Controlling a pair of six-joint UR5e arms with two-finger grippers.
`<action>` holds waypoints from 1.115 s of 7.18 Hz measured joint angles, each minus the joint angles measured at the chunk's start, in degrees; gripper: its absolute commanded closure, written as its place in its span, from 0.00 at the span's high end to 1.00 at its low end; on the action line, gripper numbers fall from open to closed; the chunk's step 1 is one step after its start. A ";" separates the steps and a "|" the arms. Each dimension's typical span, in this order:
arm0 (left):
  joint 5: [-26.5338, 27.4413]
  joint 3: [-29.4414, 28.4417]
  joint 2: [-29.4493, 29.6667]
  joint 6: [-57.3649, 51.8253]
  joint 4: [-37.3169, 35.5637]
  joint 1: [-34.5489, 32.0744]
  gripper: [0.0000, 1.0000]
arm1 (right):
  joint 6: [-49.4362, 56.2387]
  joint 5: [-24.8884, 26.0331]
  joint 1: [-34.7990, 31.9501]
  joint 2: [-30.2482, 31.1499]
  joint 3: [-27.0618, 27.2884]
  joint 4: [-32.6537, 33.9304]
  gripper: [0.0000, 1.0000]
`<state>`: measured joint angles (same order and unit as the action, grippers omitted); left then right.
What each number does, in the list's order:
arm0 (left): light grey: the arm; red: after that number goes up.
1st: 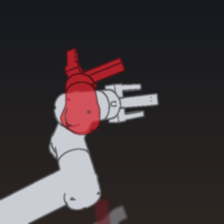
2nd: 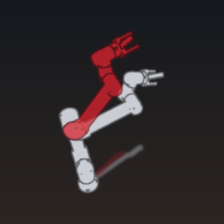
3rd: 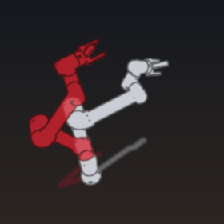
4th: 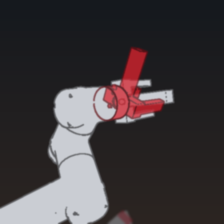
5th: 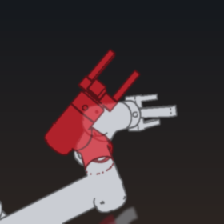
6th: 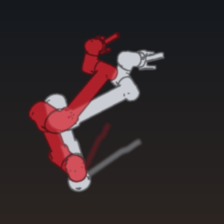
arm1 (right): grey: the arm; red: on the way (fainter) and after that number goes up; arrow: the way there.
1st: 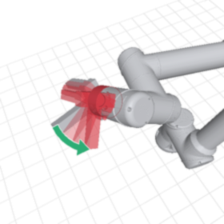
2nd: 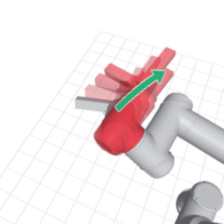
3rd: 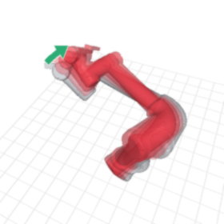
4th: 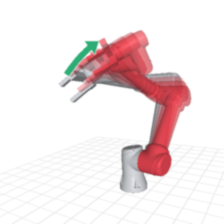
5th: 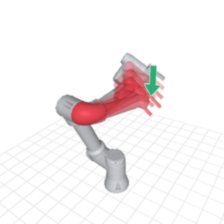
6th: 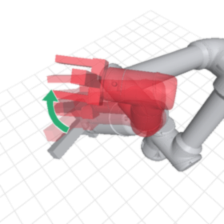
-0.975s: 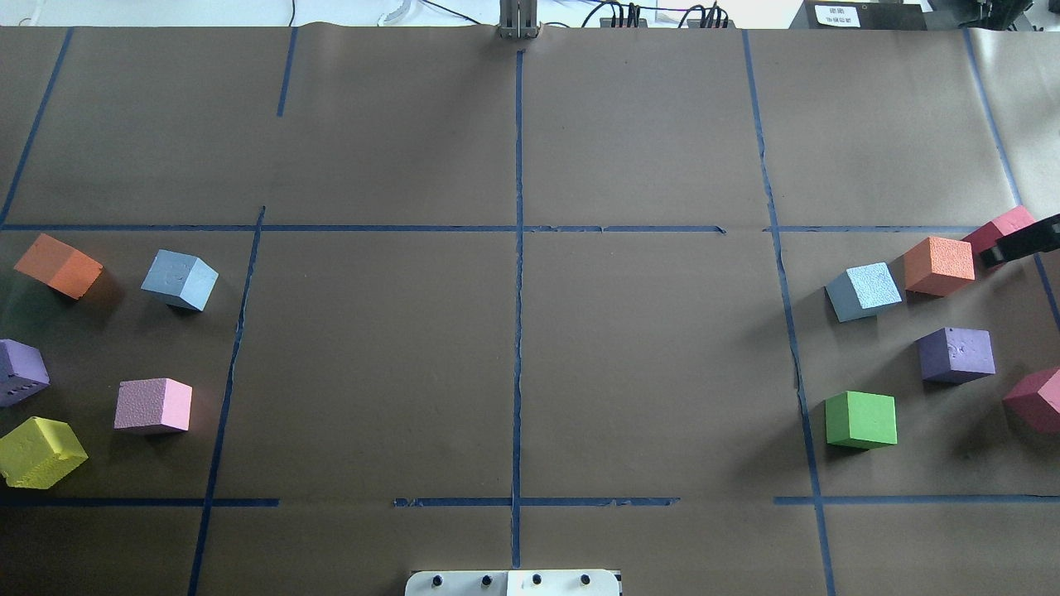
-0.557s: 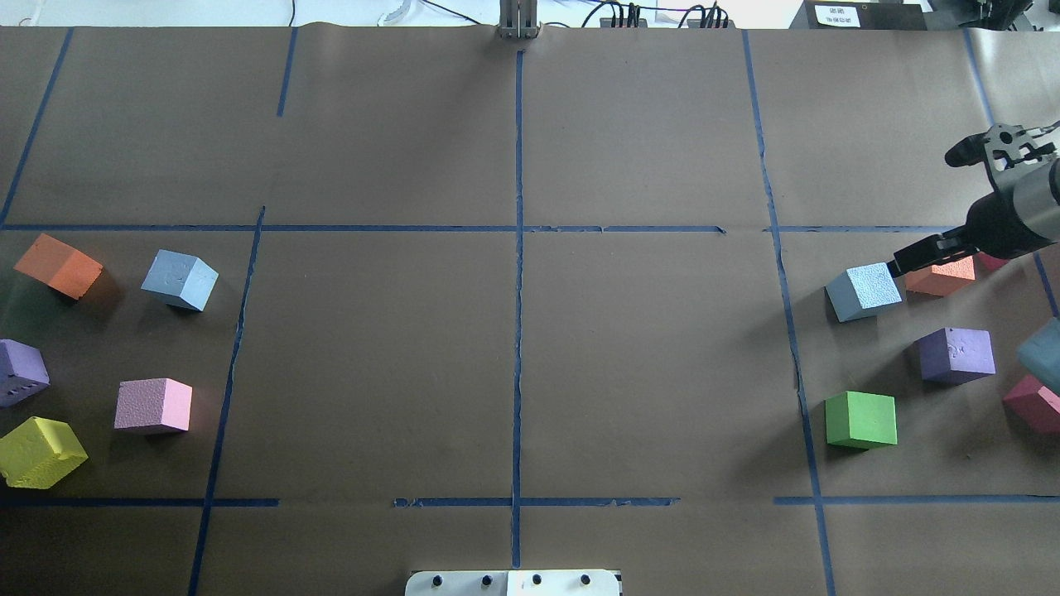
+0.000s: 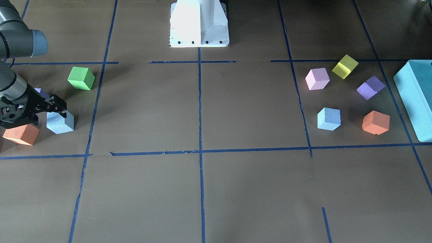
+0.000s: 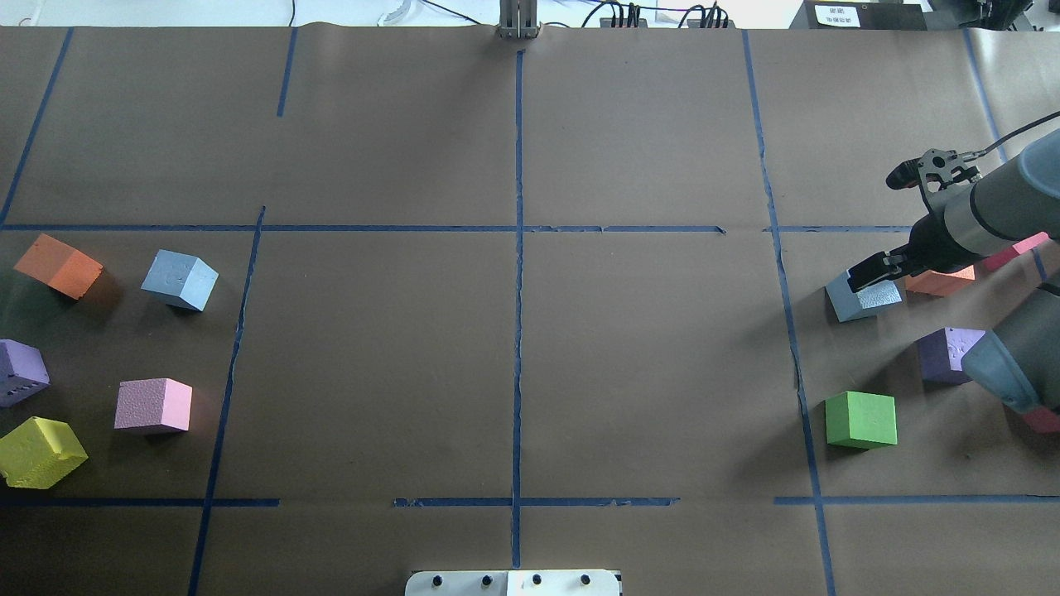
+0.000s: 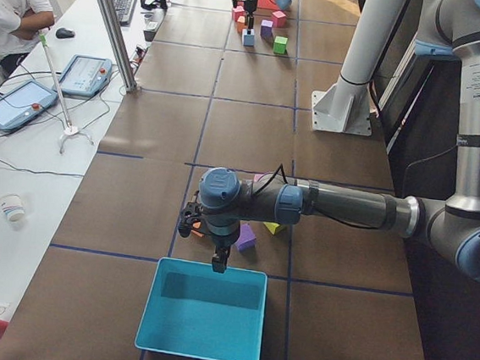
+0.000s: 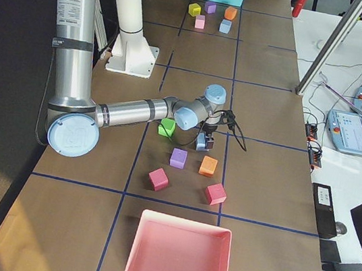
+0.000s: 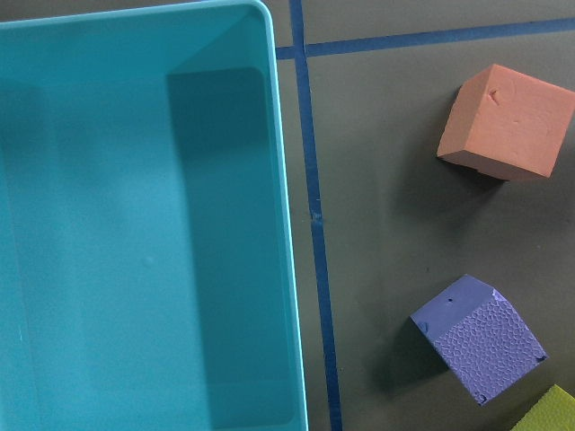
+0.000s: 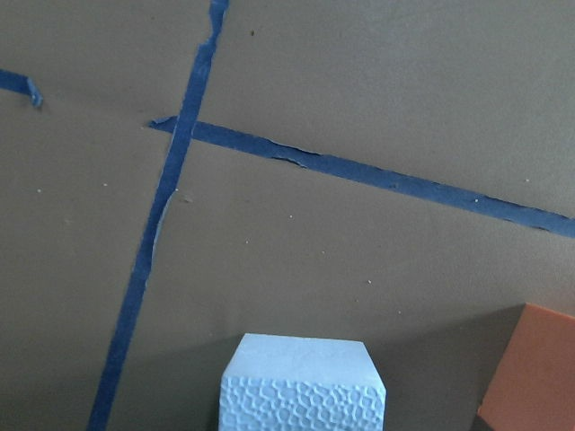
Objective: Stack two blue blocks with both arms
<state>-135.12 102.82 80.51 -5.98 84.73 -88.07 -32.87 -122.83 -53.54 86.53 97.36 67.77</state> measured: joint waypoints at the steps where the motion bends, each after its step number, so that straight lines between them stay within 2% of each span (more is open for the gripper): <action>1: 0.02 -0.11 0.00 0.00 0.00 0.00 1.00 | 0.00 0.41 0.84 -0.10 -0.86 0.00 1.00; 2: 0.02 -0.29 0.00 0.00 0.00 0.00 1.00 | -0.02 0.62 1.62 -0.48 -1.53 0.00 0.99; 3: 0.01 -0.40 0.00 0.00 0.00 0.00 1.00 | -0.06 0.88 2.27 -1.01 -2.16 0.00 0.71; 4: -0.03 -0.41 0.00 0.00 0.00 0.00 1.00 | -0.06 1.35 2.80 -1.31 -2.79 0.00 0.29; 5: -0.05 -0.43 -0.02 0.00 0.00 0.00 1.00 | -0.03 1.86 3.14 -1.54 -3.12 0.00 0.13; 6: -0.06 -0.43 -0.05 0.00 0.00 0.00 1.00 | -0.01 2.15 3.24 -1.74 -3.16 0.00 0.07; 8: -0.06 -0.26 -0.08 0.00 0.00 -0.02 1.00 | -1.82 2.16 3.62 -4.38 -2.35 1.31 0.08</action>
<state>-135.18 102.56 80.42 -5.98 84.73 -88.09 -34.69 -120.67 -49.92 82.14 95.00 69.07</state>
